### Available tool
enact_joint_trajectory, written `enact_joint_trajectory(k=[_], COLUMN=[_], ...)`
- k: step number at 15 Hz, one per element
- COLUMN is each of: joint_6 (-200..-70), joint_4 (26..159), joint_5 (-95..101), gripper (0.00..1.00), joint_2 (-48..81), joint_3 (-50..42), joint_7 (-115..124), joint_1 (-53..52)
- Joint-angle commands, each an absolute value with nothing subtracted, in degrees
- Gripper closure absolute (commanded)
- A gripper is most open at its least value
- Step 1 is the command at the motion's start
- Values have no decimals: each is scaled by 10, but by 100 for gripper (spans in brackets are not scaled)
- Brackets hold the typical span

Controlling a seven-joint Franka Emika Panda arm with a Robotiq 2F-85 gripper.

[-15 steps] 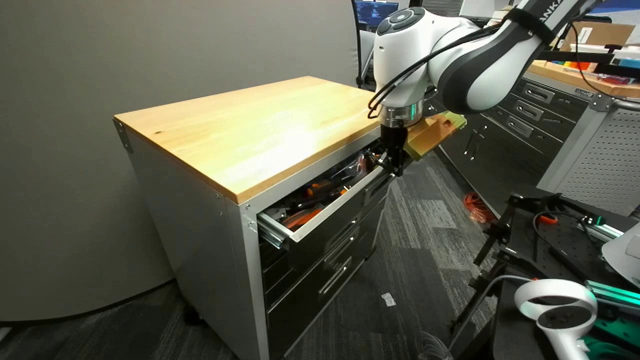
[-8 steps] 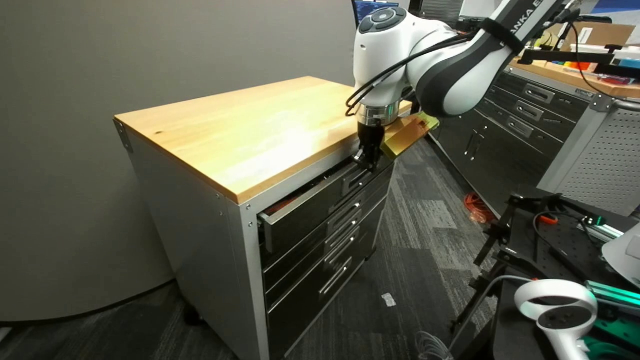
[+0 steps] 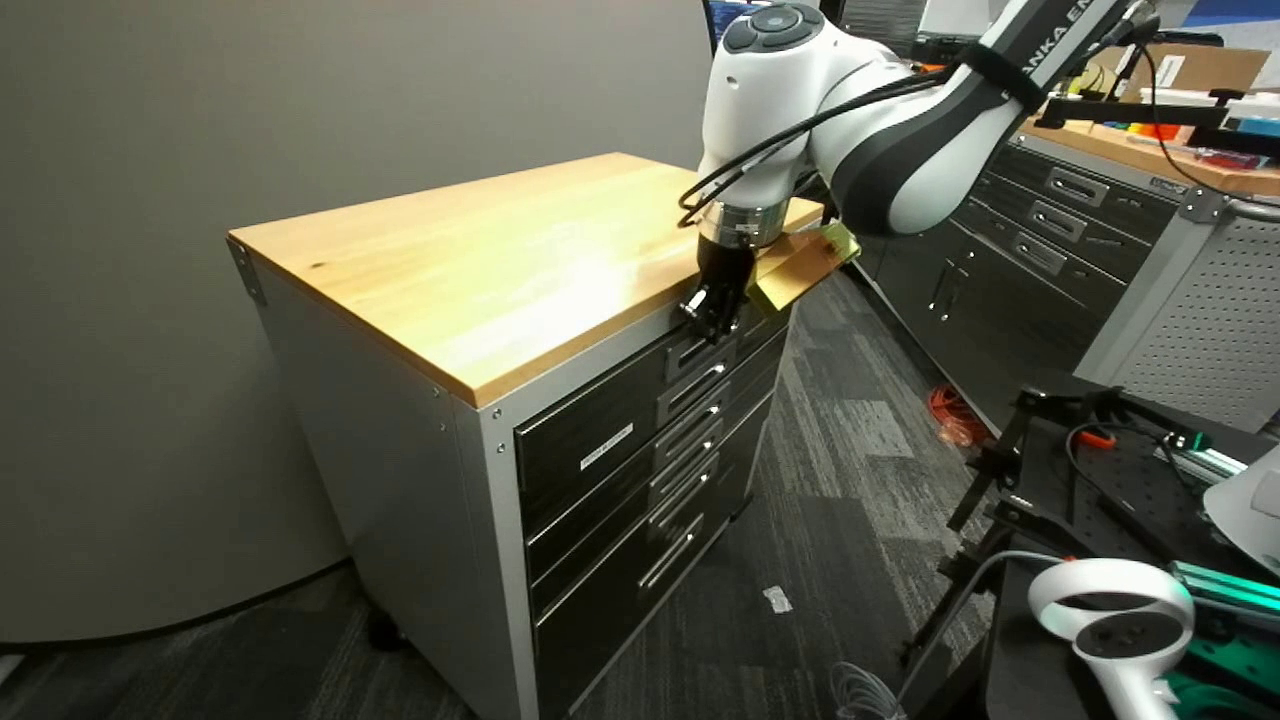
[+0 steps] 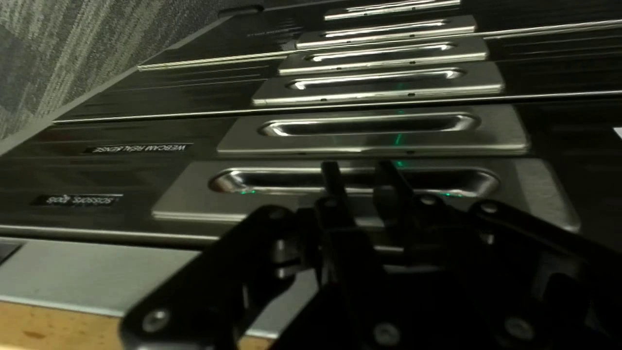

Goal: Put the screwdriver in the open drawer and then close the drawer

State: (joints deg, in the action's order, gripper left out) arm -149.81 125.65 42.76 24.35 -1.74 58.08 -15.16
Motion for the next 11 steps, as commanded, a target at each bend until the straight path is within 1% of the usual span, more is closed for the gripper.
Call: enact_joint_trajectory(k=[1, 3, 6, 7, 8, 9, 10, 11], joint_6=[-1489, -1446, -1330, -1281, -1226, -1294, -1257, -1238], joint_4=[1312, 1317, 1309, 1297, 1279, 1286, 1281, 1278], joint_5=[355, 293, 185, 152, 124, 170, 148, 139], gripper=[44, 28, 4, 1, 0, 7, 1, 0], joint_2=[138, 95, 21, -1, -19, 29, 7, -10], joint_3=[2, 13, 38, 45, 50, 43, 52, 58], joint_7=[495, 422, 281, 237, 194, 263, 233, 220], joint_1=[-116, -107, -97, -100, -102, -96, -95, -94])
